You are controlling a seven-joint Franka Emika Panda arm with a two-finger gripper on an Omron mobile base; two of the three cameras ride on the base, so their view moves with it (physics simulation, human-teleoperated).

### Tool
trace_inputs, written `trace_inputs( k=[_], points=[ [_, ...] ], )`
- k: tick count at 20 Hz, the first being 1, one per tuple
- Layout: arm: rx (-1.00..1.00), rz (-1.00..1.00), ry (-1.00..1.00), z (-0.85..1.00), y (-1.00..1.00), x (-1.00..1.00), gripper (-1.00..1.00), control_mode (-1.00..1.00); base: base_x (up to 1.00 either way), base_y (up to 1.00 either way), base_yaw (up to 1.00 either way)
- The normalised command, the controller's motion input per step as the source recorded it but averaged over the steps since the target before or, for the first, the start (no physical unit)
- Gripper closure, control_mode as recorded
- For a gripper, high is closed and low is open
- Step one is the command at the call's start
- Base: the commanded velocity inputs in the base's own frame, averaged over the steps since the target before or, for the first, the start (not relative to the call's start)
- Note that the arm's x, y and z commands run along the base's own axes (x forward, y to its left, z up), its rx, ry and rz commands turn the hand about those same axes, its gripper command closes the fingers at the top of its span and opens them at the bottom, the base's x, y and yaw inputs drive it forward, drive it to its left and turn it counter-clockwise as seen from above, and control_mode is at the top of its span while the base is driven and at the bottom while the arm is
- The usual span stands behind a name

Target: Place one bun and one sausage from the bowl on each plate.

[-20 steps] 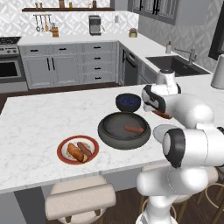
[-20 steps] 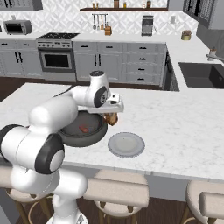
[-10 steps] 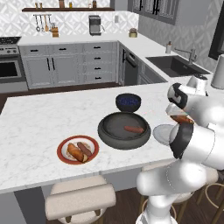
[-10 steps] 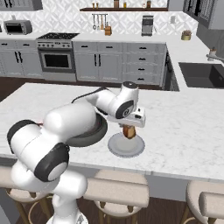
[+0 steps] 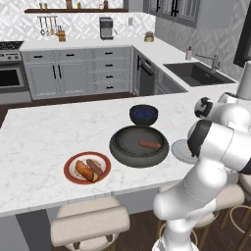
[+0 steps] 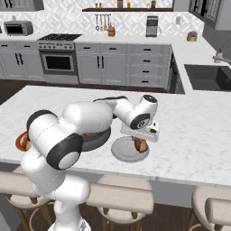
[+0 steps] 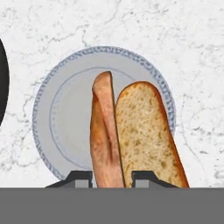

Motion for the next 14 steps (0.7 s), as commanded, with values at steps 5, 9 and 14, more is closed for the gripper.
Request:
trace_inputs(
  k=[5, 9, 14],
  points=[
    [0.0, 0.0, 0.0, -0.38, 0.01, 0.15, 1.0, -1.0, 0.0, 0.0, 0.0],
    [0.0, 0.0, 0.0, -0.31, 0.32, 0.17, 1.0, -1.0, 0.0, 0.0, 0.0],
    [0.0, 0.0, -0.01, -0.15, 0.1, 0.3, 1.0, -1.0, 0.0, 0.0, 0.0]
  ],
)
